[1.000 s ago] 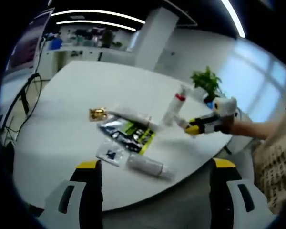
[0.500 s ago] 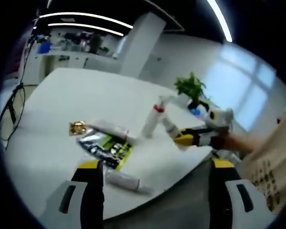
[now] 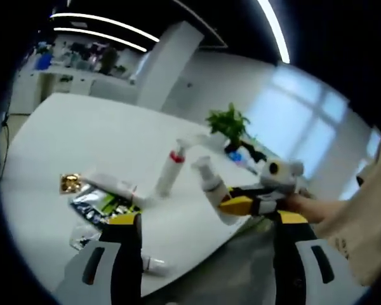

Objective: Arrange the skincare products in the storage area until every visible bottle or jar stands upright without overlapping.

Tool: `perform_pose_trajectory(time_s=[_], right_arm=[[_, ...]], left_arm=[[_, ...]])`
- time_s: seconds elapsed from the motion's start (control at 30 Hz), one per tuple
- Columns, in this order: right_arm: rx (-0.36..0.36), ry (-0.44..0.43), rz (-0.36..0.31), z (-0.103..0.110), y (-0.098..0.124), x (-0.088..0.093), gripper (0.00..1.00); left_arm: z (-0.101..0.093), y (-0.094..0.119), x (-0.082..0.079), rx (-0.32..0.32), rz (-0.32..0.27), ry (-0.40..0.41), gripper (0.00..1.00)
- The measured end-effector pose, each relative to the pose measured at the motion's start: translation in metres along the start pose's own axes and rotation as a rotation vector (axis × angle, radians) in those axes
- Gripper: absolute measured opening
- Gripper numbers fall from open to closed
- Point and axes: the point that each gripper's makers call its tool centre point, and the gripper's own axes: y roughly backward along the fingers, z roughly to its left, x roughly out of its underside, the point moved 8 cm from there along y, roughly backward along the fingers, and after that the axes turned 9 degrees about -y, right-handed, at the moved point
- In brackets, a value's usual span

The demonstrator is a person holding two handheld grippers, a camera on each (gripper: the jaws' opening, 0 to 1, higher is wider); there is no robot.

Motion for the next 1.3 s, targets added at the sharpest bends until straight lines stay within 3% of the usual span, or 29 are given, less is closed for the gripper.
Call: perform_pose_trajectory(time_s=[0.27,0.57,0.8,1.13,1.3], right_arm=[[-0.077,-0.045,-0.052,0.022,0.005,0.0,0.21],[-0.155,-0.104,-0.116,0.036,0.009,-0.006,0.21],[-0.191,-0.109,-0.118,0.044,0.009,-0.008,0.21],[-0.202,-0.138,-0.135,0.045,0.009,-0.007,0.21],[-0.169,-0.117,-0.148,0.042,0.009,-0.007,0.23]], left_arm=[[-0.012,-0.016,-0.013,0.103,-0.06,0.024,0.69],[-0.021,-0.03,-0.023,0.19,-0.065,0.03,0.57],[-0.022,-0.037,-0.024,0.218,-0.034,0.007,0.48],[-0.032,-0.041,-0.027,0.272,-0.056,-0.026,0.22],[-0.032,-0.044,-0.029,0.239,-0.046,-0.03,0.21]])
